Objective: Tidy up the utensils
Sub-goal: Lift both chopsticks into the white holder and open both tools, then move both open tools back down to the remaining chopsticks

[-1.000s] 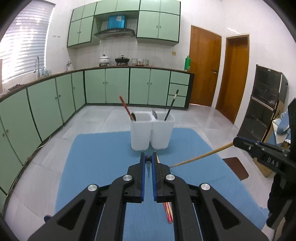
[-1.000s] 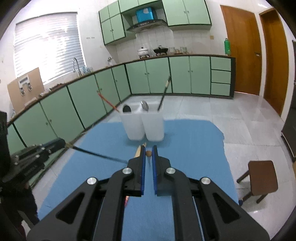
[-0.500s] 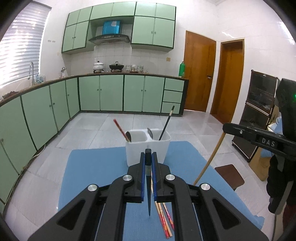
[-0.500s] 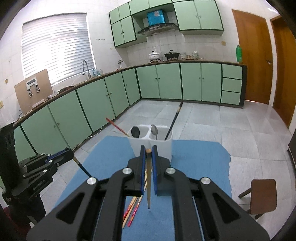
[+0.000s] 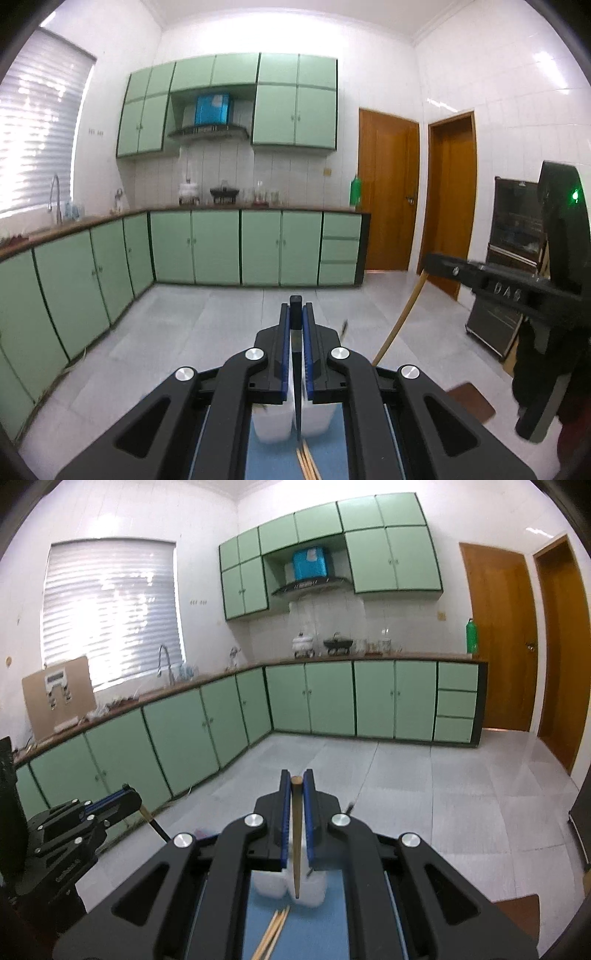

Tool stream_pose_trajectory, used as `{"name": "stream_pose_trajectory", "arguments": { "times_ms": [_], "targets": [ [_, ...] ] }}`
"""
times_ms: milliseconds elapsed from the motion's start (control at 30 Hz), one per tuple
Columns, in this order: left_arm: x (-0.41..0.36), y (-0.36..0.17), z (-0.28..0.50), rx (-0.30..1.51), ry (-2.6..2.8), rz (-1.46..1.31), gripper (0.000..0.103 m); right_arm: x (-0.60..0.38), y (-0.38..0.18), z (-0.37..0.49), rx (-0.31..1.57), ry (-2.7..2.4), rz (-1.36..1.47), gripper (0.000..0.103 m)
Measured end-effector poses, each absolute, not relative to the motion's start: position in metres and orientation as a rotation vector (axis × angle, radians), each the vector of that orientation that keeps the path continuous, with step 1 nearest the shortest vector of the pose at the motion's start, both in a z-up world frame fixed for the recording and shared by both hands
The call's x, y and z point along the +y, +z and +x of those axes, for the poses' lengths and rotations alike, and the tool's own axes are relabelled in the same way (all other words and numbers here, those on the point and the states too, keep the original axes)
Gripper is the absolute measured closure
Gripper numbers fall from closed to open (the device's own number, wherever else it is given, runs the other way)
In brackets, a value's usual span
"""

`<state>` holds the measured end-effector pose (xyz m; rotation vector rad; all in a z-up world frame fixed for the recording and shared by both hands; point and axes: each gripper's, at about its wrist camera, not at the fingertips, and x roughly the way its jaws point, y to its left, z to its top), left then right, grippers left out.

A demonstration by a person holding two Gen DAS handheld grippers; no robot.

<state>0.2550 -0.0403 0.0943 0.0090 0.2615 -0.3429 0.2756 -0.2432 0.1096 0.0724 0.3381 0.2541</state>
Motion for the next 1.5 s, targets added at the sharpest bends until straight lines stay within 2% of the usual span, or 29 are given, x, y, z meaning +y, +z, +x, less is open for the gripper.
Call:
{"name": "stream_pose_trajectory", "arguments": {
  "times_ms": [200,600,733,767,800,833,967,1033,1100,1233,1367,1500],
  "targets": [
    [-0.053,0.093,0.304,0.244,-0.328,0.012,0.097,-0.243,0.099,0.319,0.32,0.209,0.048,0.097],
    [-0.063,0.024,0.368,0.398,-0.31,0.02,0.096,-0.234,0.03,0.367,0.465,0.241,0.06,0.097],
    [-0.058,0.017,0.364,0.413,-0.314,0.012,0.09,-0.238,0.018,0.362,0.499,0.248,0.091,0.093],
    [-0.057,0.018,0.359,0.411,-0.316,0.007,0.089,-0.24,0.018,0.36,0.499,0.248,0.104,0.091],
    [-0.054,0.019,0.357,0.408,-0.317,0.005,0.087,-0.243,0.019,0.355,0.496,0.244,0.117,0.084],
    [-0.051,0.021,0.354,0.403,-0.317,0.004,0.082,-0.245,0.02,0.35,0.488,0.24,0.124,0.076],
    [-0.04,0.033,0.323,0.361,-0.31,-0.006,0.061,-0.257,0.029,0.324,0.445,0.217,0.136,0.062],
    [-0.035,0.037,0.307,0.349,-0.31,-0.015,0.056,-0.262,0.03,0.303,0.421,0.188,0.131,0.045],
    [-0.029,0.038,0.287,0.337,-0.307,-0.025,0.049,-0.266,0.028,0.285,0.407,0.177,0.125,0.039],
    [-0.022,0.029,0.253,0.337,-0.297,-0.033,0.037,-0.266,0.013,0.241,0.4,0.144,0.093,0.017],
    [-0.014,0.003,0.22,0.376,-0.263,-0.039,0.023,-0.265,-0.012,0.2,0.421,0.132,0.091,0.011],
    [-0.007,-0.025,0.2,0.441,-0.228,-0.024,0.02,-0.263,-0.046,0.168,0.472,0.119,0.116,0.008]
  ]
}}
